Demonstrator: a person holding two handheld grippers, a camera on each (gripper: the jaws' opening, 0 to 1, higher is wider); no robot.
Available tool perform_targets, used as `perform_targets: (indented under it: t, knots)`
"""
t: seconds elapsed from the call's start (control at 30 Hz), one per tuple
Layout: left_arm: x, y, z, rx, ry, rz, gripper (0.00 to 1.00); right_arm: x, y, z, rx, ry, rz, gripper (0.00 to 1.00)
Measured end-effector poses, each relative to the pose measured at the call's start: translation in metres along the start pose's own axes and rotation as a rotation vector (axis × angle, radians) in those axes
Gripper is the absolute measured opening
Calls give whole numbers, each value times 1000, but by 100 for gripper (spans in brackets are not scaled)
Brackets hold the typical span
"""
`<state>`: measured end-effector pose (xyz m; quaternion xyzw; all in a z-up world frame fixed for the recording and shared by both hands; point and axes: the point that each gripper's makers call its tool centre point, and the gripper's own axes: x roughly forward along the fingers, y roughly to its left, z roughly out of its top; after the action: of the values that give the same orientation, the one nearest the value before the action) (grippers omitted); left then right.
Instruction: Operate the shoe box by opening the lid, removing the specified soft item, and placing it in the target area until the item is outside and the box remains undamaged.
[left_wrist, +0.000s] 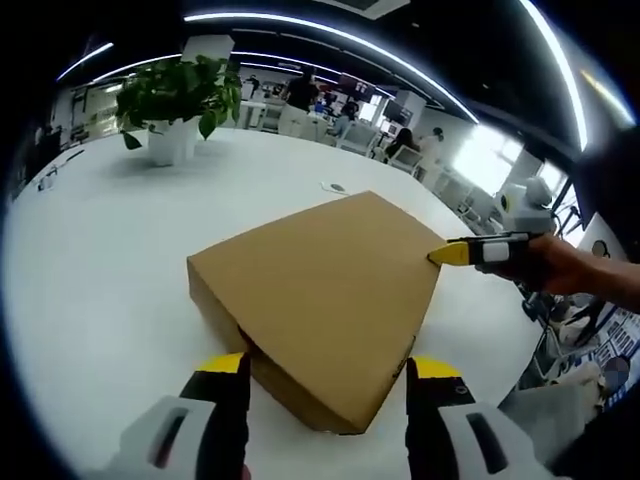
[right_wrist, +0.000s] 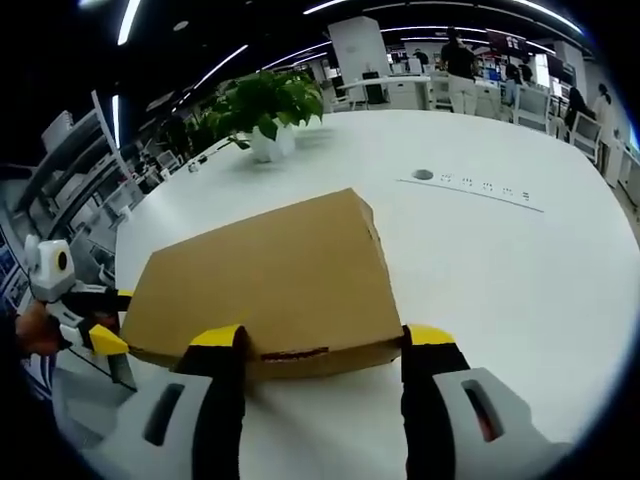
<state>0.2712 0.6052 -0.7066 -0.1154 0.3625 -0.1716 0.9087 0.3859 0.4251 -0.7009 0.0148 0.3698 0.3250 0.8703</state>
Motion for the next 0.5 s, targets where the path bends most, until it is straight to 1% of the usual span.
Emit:
perform_targets:
  t: [0.03, 0.07, 0.1, 0.27, 0.4, 0.5]
  knots:
    - [-2, 4, 0, -1, -2, 2, 65, 0, 4, -1, 0, 0, 1, 59]
    - [-5, 7, 0, -2, -4, 4, 65, 3, 2, 0, 1, 1, 2, 59]
    - [-8, 7, -3, -1, -5, 5, 65, 4, 4, 0, 1, 2, 2, 59]
    - [-19, 21, -7, 11, -6, 10, 68, 5, 22, -8, -1, 8, 9, 58]
    - [-26, 27, -10, 14, -9, 9, 70, 8, 33, -13, 3, 8, 9, 58]
    - [-29, 27, -13, 34, -6, 10, 72, 8, 42, -16, 9, 8, 4, 58]
